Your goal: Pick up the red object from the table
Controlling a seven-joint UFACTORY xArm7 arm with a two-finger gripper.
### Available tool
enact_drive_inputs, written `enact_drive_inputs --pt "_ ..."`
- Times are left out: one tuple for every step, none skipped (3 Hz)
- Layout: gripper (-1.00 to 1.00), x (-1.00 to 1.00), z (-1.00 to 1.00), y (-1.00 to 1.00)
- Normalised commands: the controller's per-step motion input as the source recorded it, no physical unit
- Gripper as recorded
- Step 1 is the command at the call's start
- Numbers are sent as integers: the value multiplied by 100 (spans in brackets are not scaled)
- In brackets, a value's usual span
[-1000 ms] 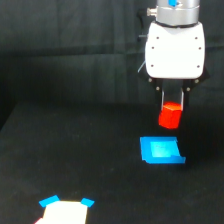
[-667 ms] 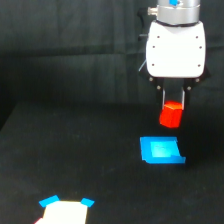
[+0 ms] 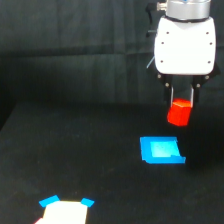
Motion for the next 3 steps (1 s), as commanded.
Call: enact_drive_inputs --pt "-24 75 21 -38" --pt "-100 100 75 -19" --pt "-90 10 27 6"
